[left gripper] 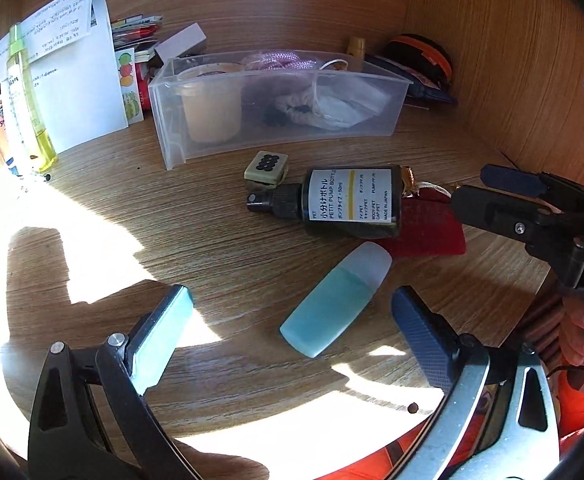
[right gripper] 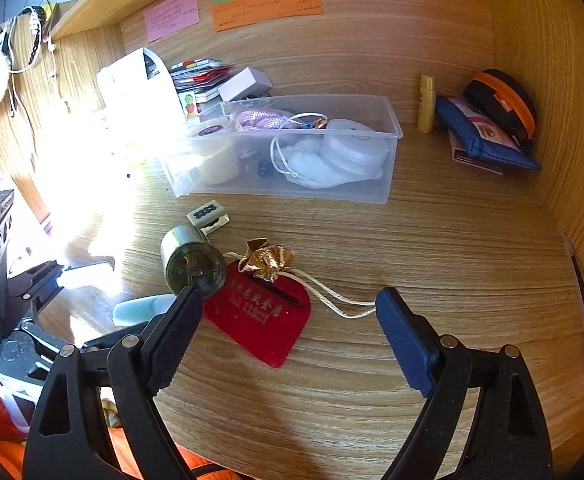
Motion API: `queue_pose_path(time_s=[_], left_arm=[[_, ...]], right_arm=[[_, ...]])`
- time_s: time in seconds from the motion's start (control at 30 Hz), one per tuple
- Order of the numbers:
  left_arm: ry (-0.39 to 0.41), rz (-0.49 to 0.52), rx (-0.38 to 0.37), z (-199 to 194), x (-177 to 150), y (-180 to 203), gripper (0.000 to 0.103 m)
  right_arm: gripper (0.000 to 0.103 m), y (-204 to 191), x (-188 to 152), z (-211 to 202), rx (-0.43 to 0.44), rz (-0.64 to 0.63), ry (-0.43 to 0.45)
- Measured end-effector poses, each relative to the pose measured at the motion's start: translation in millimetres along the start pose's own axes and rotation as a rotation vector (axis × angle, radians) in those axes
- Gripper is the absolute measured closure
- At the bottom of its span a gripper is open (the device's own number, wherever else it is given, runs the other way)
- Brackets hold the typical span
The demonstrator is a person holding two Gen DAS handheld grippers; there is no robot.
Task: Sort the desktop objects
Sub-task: 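Move left gripper toward light blue bottle while right gripper approaches green glass bottle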
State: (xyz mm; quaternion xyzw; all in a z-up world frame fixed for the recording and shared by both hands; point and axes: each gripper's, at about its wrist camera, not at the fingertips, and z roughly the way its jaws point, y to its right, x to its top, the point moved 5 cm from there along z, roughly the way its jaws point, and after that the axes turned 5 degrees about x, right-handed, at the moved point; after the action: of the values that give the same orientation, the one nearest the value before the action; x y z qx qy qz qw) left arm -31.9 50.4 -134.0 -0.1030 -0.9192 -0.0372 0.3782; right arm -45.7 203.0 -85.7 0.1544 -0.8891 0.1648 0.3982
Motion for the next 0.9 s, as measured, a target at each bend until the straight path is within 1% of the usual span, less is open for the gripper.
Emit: queue_pose_path(time_s=[0.03,0.07,0.1,0.2,0.23,0.3,0.33,0.37,0.4,0.43,0.47,0.57,0.7,0.77,0.83,0.87,0.9], left_arm=[[0.003,0.010,0.000,0.6,0.0,2.4,0.006],[0.010,0.024,0.000,0.6,0.3,4.6,0.011],[0.017,0.037,0.001,0.0,0.2,6.9,0.018],[0.031,0.059,-0.010,-1.5,0.1,8.6,0.029],[0.036,0.063,-0.012,-1.8,0.2,7.6,0.031],[0.046,0.062,-0.015,-2.8,0.4,4.5,0.045],[0.050,0.058,-0.009,-3.2,0.8,1.8,0.050],[0.053,0.049,-0.001,-3.2,1.2,-2.2,0.060],[0.053,0.039,0.002,-3.0,1.5,-6.7,0.068],[0.056,0.025,0.000,-2.6,2.2,-12.5,0.071],[0.054,0.004,0.001,-2.1,2.7,-19.3,0.077],[0.052,-0.050,0.009,-1.1,2.5,-38.4,0.079],[0.055,-0.089,0.022,-2.6,-0.6,-54.8,0.079],[0.055,-0.100,0.018,-3.2,-1.3,-59.2,0.079],[0.056,-0.105,0.018,-3.5,-1.7,-60.8,0.079],[0.057,-0.104,0.017,-3.6,-1.7,-60.8,0.078],[0.056,-0.102,0.013,-3.6,-1.6,-59.8,0.074]], right_arm=[[0.017,-3.8,2.4,-0.5,0.008,-0.003,0.010],[0.017,-6.7,4.5,-0.9,0.011,-0.007,0.019],[0.017,-10.7,7.4,-0.6,0.015,-0.011,0.028],[0.017,-21.4,15.1,4.8,0.050,-0.025,0.025],[0.018,-23.8,16.5,6.7,0.059,-0.031,0.022],[0.018,-30.9,19.3,12.2,0.090,-0.048,0.011],[0.018,-35.0,20.4,15.2,0.110,-0.056,0.004],[0.018,-39.4,21.1,18.6,0.130,-0.062,-0.005],[0.018,-44.0,21.1,22.6,0.146,-0.067,-0.015],[0.018,-46.3,20.7,26.0,0.150,-0.069,-0.023],[0.018,-49.0,20.6,30.0,0.152,-0.068,-0.032],[0.022,-56.3,19.1,41.6,0.167,-0.074,-0.058],[0.031,-64.2,15.9,52.1,0.173,-0.093,-0.087],[0.037,-66.1,15.2,55.9,0.162,-0.107,-0.093],[0.049,-67.9,13.5,60.3,0.174,-0.103,-0.113],[0.052,-69.1,12.0,62.9,0.184,-0.099,-0.126],[0.059,-70.1,10.6,66.2,0.187,-0.097,-0.138]])
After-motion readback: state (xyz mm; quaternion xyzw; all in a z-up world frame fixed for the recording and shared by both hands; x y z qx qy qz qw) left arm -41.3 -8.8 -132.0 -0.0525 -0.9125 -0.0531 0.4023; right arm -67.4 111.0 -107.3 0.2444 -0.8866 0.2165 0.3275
